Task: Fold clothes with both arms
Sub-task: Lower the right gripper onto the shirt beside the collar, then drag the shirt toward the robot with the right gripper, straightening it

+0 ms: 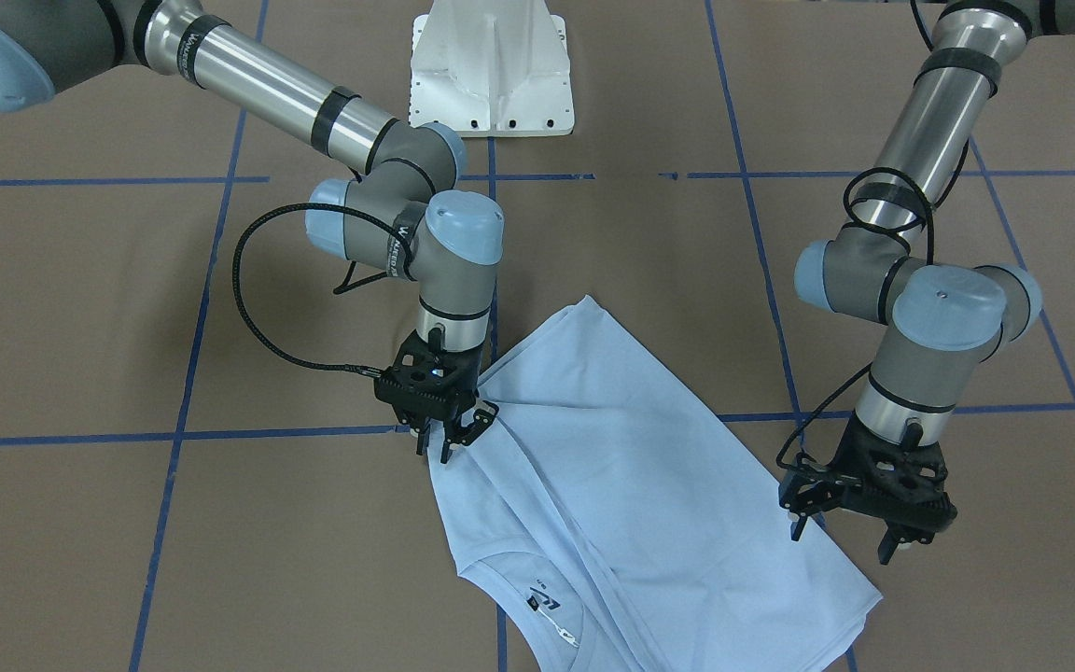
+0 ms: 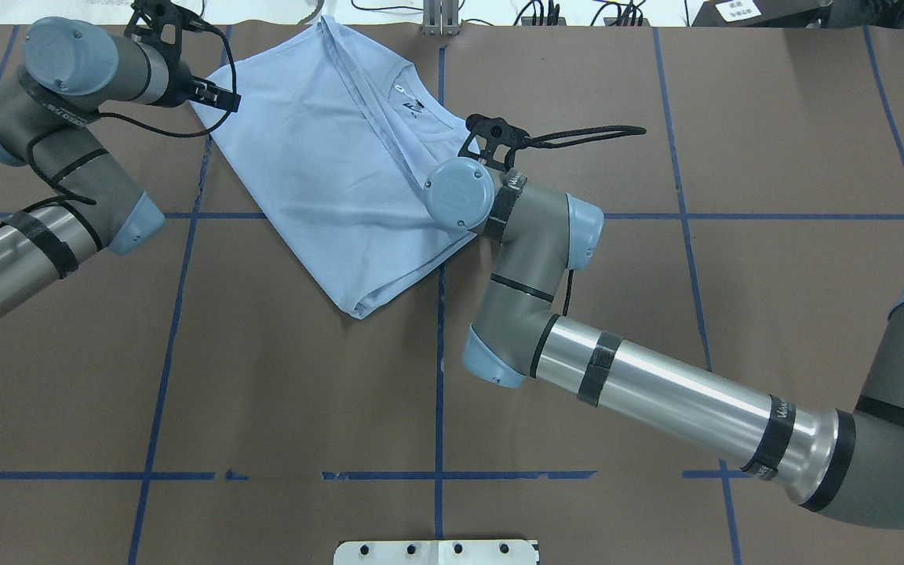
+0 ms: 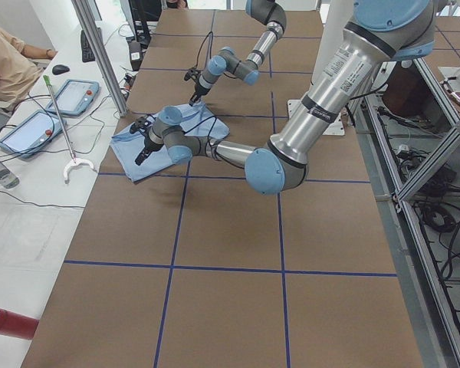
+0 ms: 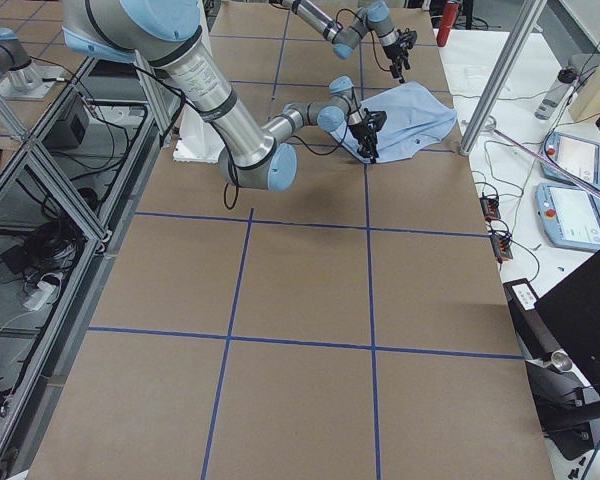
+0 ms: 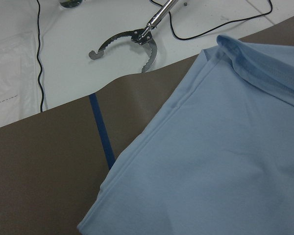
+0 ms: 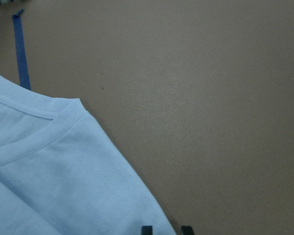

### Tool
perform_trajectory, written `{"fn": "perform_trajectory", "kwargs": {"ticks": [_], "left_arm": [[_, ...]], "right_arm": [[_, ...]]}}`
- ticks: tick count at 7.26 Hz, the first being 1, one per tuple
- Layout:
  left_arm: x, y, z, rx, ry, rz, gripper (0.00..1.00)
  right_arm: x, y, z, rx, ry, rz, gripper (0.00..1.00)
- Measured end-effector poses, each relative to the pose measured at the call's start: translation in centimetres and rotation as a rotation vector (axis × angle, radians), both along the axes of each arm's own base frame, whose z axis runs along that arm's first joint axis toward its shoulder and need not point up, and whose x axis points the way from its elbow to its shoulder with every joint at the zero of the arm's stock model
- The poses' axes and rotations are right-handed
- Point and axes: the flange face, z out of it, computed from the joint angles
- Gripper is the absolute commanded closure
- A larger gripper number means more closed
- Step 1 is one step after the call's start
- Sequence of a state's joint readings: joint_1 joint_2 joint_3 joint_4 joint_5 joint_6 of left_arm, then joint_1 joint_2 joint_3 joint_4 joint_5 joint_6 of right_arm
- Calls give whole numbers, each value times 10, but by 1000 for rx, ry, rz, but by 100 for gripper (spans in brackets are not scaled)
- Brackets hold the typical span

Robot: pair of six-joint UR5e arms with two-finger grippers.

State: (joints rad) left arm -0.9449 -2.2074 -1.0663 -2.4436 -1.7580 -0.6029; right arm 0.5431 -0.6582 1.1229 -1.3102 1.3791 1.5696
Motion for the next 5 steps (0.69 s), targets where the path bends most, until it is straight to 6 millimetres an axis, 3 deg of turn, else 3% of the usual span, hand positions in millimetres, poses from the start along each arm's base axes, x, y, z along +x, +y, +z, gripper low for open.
{"fn": "perform_trajectory", "kwargs": {"ticks": [5], "left_arm": [[0,0,-1,1,1,0,0]], "right_arm": [[7,4,0,3,-5,-2,100]]}}
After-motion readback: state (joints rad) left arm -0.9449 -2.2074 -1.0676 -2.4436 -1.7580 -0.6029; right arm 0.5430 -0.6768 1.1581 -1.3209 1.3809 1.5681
